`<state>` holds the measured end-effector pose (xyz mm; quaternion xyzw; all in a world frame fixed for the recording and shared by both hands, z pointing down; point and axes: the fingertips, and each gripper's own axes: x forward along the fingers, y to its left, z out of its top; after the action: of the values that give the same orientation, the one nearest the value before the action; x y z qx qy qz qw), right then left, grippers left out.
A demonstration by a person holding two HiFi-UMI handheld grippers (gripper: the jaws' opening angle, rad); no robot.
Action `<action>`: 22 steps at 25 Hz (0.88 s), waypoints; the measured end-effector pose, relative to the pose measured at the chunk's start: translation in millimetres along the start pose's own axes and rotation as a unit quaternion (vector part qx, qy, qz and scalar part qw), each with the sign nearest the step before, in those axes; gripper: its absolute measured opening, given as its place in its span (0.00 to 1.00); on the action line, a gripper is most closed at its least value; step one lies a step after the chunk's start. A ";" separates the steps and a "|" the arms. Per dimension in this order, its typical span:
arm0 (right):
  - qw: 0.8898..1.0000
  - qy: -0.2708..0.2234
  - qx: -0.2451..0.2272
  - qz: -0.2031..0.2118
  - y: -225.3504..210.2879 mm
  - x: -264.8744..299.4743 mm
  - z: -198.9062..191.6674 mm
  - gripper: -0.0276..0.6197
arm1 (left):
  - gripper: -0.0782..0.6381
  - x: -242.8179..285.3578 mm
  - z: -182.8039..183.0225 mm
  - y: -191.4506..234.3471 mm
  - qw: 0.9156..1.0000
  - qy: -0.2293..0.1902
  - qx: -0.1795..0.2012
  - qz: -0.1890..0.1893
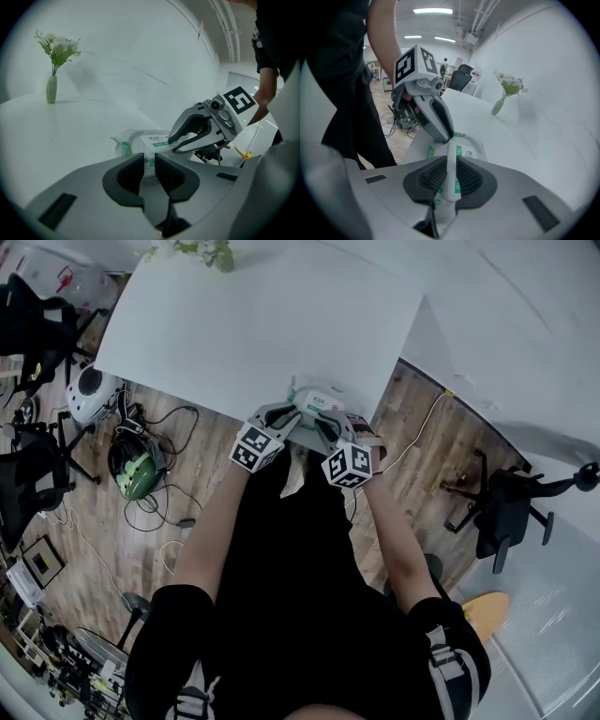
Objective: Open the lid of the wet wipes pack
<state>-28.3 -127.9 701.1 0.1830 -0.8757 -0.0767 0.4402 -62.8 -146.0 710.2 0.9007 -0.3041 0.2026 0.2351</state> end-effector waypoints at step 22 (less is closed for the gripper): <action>0.996 -0.024 0.088 0.000 -17.6 -23.7 22.4 0.09 | 0.22 -7.9 -2.5 -0.6 1.000 0.007 -0.003 -0.016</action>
<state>-28.8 -135.5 664.8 0.2193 -0.8892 -0.0033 0.4015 -68.8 -140.6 708.0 0.9033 -0.2883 0.2041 0.2435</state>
